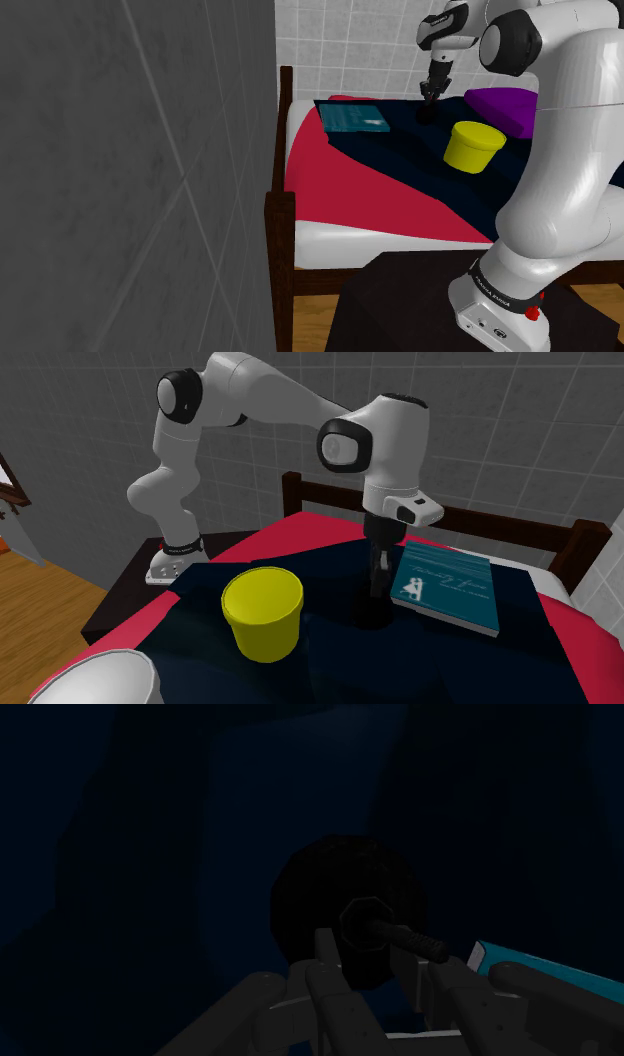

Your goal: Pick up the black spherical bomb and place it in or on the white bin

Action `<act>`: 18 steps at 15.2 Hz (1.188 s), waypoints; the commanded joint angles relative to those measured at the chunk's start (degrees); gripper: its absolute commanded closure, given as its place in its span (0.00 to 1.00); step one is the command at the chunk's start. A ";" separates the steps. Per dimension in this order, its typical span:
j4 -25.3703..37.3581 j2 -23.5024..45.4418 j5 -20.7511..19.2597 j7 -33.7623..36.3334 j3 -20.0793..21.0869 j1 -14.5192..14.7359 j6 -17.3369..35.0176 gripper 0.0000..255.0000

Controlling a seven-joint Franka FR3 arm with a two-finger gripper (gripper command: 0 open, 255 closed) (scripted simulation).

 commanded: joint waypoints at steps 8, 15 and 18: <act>5.88 -0.91 -0.43 -0.01 -0.35 -0.38 -6.67 1.00; 11.81 -0.60 -0.35 -0.17 -0.47 -1.08 -12.23 1.00; 14.82 -0.17 -0.19 -0.27 -0.49 -1.53 -14.80 1.00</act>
